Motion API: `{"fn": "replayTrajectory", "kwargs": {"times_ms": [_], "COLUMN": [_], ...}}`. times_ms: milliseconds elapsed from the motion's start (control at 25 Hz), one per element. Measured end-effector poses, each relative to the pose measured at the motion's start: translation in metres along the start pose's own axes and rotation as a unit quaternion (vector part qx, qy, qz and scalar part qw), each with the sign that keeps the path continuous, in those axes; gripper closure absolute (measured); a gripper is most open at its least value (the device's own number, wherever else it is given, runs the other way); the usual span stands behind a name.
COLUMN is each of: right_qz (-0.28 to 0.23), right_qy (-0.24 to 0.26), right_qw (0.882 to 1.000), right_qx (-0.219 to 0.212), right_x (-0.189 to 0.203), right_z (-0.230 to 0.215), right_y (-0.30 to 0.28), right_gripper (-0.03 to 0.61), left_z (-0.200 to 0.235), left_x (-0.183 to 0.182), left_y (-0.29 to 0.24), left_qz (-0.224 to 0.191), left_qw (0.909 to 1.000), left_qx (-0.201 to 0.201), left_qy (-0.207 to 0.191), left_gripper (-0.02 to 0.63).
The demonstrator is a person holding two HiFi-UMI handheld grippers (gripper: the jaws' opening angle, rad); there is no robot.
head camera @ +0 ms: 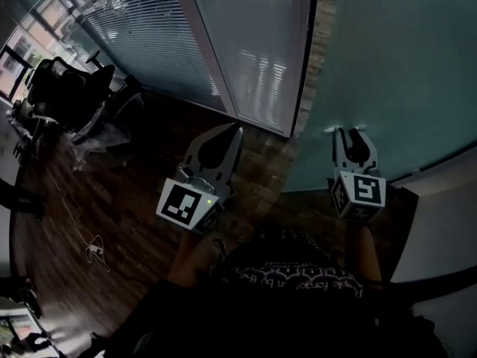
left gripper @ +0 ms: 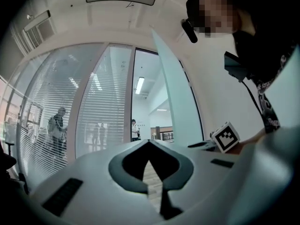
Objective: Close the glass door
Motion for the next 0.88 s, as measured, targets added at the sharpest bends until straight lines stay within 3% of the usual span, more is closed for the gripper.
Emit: {"fn": "replayTrajectory", "kwargs": {"times_ms": [240,880], "right_qz": [-0.013,0.002], "right_qy": [0.007,-0.004], "right_qw": [1.000,0.999], "right_qx": [0.003,0.039], "right_x": [-0.005,-0.002], "right_z": [-0.008,-0.027], "right_y": [-0.027,-0.086], "right_gripper": [0.468,0.468], "left_z": [0.024,0.066], "left_x": [0.007,0.016], "left_y": [-0.015,-0.051], "left_qz": [0.005,-0.010], "left_qw": [0.9996,0.9995], "left_qx": [0.027,0.029], "left_qy": [0.008,0.003], "left_gripper": [0.612,0.612]}}
Point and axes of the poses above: the fingertips, and each gripper's own axes: y backward along the fingers, z to its left, x out of its underside, the point moved 2 cm from there along y, backward along the fingers, and after that the axes turned 1 degree about y, right-handed, at the moved point
